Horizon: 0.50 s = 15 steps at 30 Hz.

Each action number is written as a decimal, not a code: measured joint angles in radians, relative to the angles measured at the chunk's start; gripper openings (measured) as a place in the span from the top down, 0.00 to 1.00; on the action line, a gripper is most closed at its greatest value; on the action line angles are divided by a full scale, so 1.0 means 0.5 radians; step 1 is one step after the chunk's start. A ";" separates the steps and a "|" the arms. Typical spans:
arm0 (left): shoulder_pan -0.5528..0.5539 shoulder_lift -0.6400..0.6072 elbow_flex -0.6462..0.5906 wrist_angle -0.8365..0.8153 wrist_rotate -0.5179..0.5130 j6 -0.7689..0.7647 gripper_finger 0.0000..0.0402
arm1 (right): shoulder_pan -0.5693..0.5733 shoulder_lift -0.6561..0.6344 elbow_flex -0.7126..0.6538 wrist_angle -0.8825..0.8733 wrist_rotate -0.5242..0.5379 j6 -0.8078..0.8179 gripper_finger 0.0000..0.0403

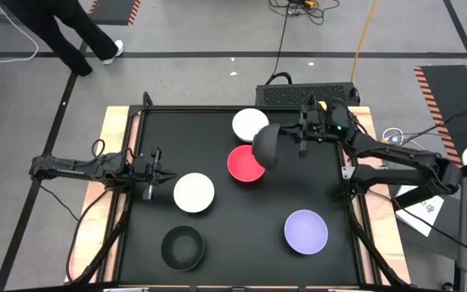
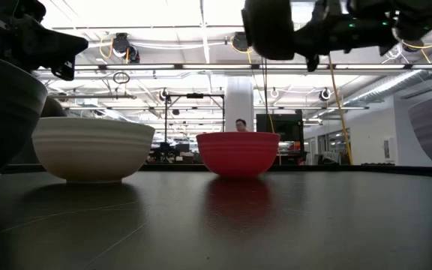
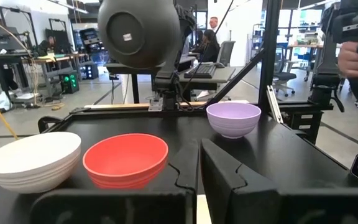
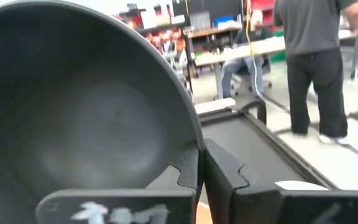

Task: Nest bowls inside each other
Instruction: Stack the right black bowl on top of the red bowl

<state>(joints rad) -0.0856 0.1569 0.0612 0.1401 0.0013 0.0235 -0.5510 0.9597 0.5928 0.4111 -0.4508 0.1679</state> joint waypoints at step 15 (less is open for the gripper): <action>0.000 0.000 0.000 -0.034 0.000 -0.005 0.95 | -0.016 0.494 0.595 -0.629 -0.008 -0.260 1.00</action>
<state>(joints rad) -0.0856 0.1568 0.0610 0.1230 0.0013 0.0208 -0.5593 1.2068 0.8903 0.0966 -0.4550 0.0378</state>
